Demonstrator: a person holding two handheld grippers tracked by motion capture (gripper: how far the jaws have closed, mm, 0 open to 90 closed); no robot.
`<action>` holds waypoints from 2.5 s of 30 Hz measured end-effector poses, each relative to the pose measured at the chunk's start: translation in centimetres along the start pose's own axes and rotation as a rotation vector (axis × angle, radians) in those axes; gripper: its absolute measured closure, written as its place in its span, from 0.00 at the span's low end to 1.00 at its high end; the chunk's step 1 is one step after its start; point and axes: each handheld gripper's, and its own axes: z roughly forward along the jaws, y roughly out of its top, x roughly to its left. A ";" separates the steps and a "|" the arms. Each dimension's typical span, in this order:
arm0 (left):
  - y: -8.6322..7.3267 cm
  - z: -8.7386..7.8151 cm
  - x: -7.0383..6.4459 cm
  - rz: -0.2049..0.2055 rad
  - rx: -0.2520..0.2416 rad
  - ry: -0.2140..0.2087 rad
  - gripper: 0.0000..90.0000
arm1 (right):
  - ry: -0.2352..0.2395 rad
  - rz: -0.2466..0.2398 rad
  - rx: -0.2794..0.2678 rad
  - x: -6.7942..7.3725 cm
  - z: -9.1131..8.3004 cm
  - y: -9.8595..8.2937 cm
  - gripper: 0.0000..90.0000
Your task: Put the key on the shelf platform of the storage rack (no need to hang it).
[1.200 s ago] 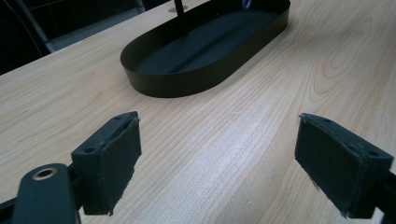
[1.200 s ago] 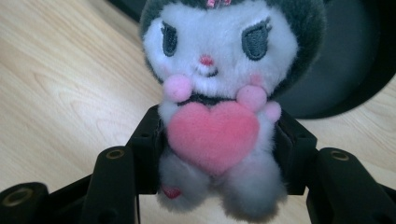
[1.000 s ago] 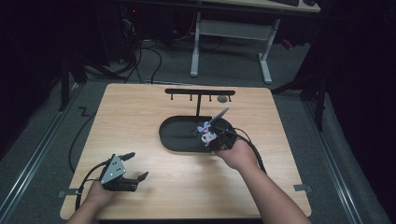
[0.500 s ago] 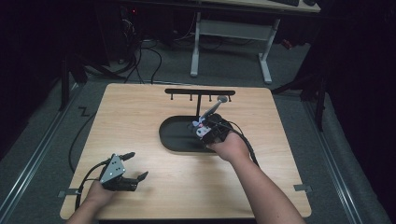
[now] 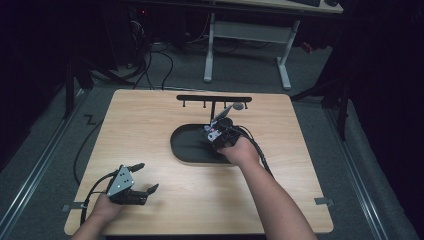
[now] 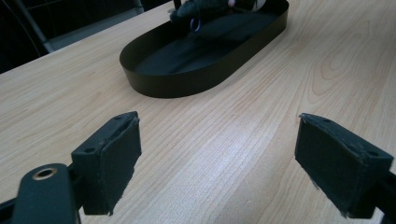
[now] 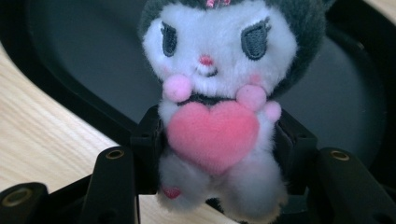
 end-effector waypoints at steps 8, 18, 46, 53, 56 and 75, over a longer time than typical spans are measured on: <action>0.0 0.0 0.0 0.001 0.001 -0.003 0.17 | -0.004 0.010 0.058 -0.3 1.5 -0.9 0.51; 0.0 0.0 0.0 -0.002 -0.003 -0.002 0.17 | -0.003 0.006 0.056 -1.0 1.6 -1.2 0.51; 0.0 0.0 0.0 -0.002 -0.001 -0.001 0.17 | -0.021 0.017 -0.014 -0.6 -0.7 -1.8 0.30; 0.0 0.0 0.0 -0.001 0.001 0.002 0.17 | -0.039 0.011 -0.046 -1.1 -2.4 -2.9 0.31; 0.0 0.0 -0.1 0.003 0.003 0.002 0.17 | -0.079 -0.017 -0.052 -1.0 -2.8 -3.6 0.33; 0.0 0.1 -0.1 0.005 0.003 0.001 0.17 | -0.019 0.001 -0.166 -1.7 -3.3 -8.2 0.30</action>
